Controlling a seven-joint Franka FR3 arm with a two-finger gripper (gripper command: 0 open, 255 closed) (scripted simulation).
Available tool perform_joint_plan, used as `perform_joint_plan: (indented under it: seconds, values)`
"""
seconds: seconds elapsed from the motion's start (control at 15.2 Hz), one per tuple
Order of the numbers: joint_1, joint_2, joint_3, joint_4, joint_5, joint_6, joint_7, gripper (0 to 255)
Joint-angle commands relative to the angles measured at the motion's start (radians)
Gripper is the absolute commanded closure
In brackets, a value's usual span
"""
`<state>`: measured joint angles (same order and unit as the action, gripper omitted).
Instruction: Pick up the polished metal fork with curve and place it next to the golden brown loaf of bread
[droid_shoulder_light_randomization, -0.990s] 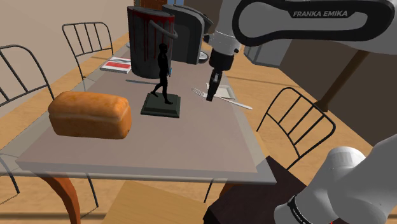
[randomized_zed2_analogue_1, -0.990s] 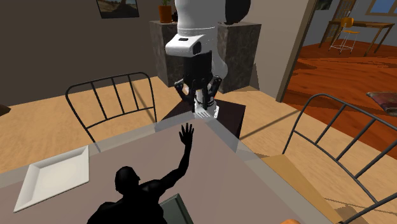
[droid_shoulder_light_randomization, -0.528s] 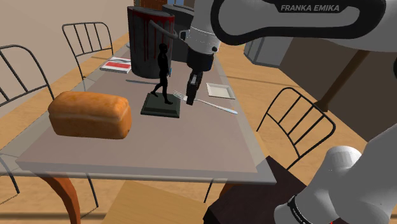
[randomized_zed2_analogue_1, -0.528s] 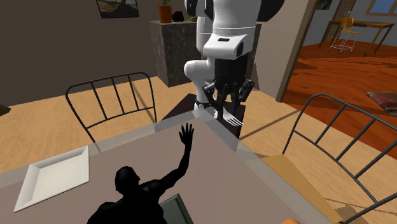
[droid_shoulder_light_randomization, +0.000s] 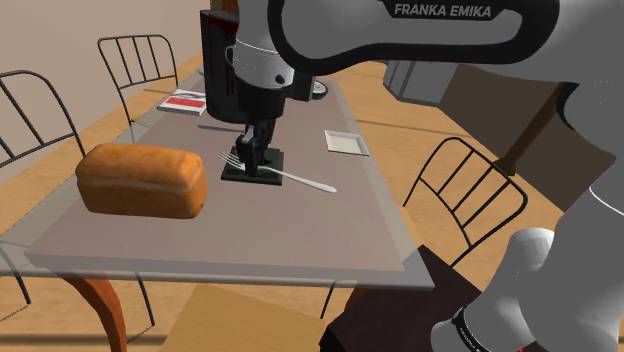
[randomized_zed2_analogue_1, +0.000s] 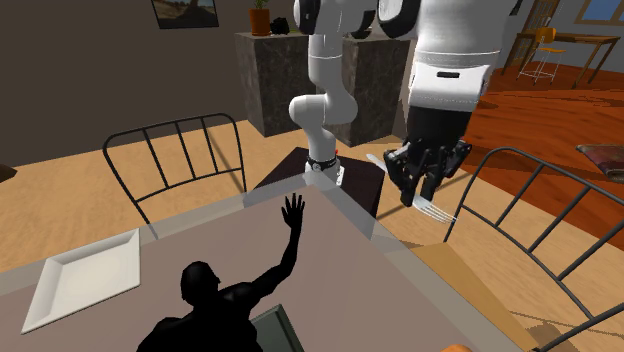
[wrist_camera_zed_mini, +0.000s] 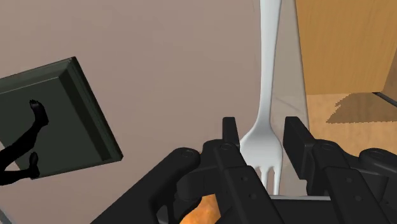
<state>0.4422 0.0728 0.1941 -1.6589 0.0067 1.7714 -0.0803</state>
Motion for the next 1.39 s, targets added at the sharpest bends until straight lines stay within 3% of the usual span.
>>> perform_joint_plan:
  seconds: [0.0, 0.33, 0.4, 1.32]
  values:
    - [0.024, 0.069, 0.018, 0.086, -0.017, -0.017, 0.045, 255]
    - [0.098, 0.242, 0.05, 0.319, -0.067, -0.082, 0.145, 255]
    - [0.13, 0.313, 0.058, 0.423, -0.087, -0.116, 0.176, 255]
    - [0.118, 0.293, 0.052, 0.204, -0.083, 0.083, 0.176, 255]
